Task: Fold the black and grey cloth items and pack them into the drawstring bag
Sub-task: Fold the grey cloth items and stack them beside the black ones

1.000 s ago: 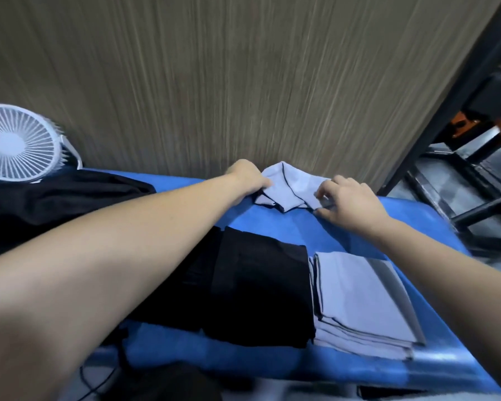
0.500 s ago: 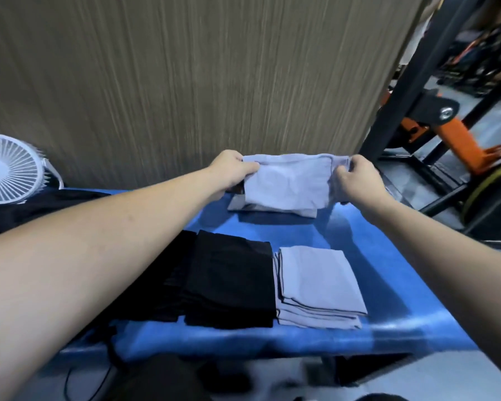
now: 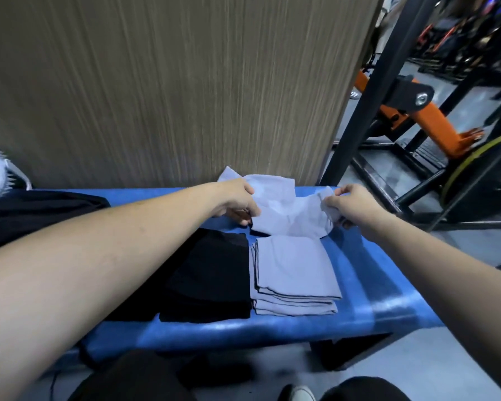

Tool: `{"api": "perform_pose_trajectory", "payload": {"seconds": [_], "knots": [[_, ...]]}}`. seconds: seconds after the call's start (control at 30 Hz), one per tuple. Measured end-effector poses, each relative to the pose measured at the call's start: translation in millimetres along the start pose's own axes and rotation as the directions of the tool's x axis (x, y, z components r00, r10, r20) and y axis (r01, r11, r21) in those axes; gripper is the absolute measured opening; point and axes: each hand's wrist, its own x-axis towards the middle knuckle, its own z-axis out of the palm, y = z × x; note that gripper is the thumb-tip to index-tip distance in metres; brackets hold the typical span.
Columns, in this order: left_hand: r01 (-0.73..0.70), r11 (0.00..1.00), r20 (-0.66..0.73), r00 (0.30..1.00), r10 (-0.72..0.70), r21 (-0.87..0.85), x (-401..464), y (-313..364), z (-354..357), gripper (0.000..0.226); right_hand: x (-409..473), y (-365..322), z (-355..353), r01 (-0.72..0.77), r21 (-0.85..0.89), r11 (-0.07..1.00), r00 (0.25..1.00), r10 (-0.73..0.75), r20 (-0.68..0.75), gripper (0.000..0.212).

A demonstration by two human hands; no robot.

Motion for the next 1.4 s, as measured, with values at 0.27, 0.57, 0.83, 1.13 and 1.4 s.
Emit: {"api": "perform_pose_trajectory", "payload": {"seconds": [0.27,0.57,0.83,1.13,1.4], "knots": [[-0.042,0.998,-0.019,0.999,0.041,-0.049,-6,-2,-3,0.013,-12,-48,35,0.149,0.161,0.976,0.986,-0.158,0.049,0.011],[-0.055,0.998,0.018,0.998,0.055,-0.043,1,-14,0,0.044,-29,-58,77,0.056,0.175,0.983,0.869,-0.134,0.476,0.014],[-0.147,0.987,-0.055,0.988,0.144,-0.065,5,-8,7,0.042,-10,-30,49,0.121,0.109,0.987,0.988,-0.130,0.078,0.014],[-0.276,0.918,-0.035,0.960,0.277,-0.284,-30,21,-12,0.014,-25,-47,30,-0.010,0.490,0.871,0.971,-0.109,0.213,0.022],[-0.232,0.939,0.105,0.958,0.265,-0.253,-85,42,-3,0.026,-69,-78,-11,0.035,0.426,0.904,0.910,-0.205,0.361,0.020]]}}
